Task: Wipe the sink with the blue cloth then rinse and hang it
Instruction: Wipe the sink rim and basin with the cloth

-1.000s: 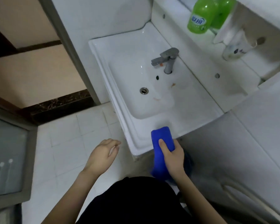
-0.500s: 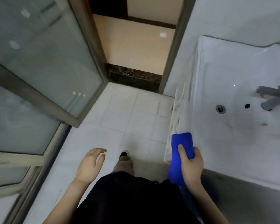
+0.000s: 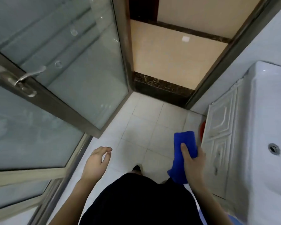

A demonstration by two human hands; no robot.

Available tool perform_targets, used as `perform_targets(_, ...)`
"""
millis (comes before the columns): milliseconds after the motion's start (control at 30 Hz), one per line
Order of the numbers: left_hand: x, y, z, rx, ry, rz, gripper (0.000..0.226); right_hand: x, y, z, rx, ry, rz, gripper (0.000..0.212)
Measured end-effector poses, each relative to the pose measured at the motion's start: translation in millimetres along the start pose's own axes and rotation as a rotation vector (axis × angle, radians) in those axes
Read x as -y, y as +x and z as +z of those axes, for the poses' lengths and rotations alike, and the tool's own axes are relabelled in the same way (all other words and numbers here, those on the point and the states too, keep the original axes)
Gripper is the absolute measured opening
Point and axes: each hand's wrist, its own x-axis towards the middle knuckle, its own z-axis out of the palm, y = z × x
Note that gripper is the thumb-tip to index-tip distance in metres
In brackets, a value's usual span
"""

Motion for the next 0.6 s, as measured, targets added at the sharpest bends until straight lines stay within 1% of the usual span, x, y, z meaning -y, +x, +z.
perform_targets(67,-16,40,-14,0.023,-0.004,0.045,0.027,17,12,7,-0.021,0.014,0.009,0.030)
perform_targets(133,-33,77,-25,0.031,-0.008,0.098,0.032,34,29,11,-0.076,0.035,0.000,0.034)
perform_targets(267,-63,145,-30,0.012,-0.048,0.139,0.021,65,76,21,-0.166,0.049,-0.002,0.030)
perform_targets(367,-78,189,-22,0.038,-0.071,0.100,0.021,81,121,34,-0.165,0.043,-0.009,0.028)
perform_targets(467,-91,235,-15,0.063,-0.025,0.084,0.021,97,172,50,-0.140,0.078,0.011,0.022)
perform_targets(533,-107,267,-15,0.073,0.024,0.098,0.020,113,208,57,-0.124,0.086,0.017,0.021)
perform_targets(600,-134,304,-19,0.073,0.072,0.151,0.020,135,240,59,-0.123,0.097,0.012,0.022)
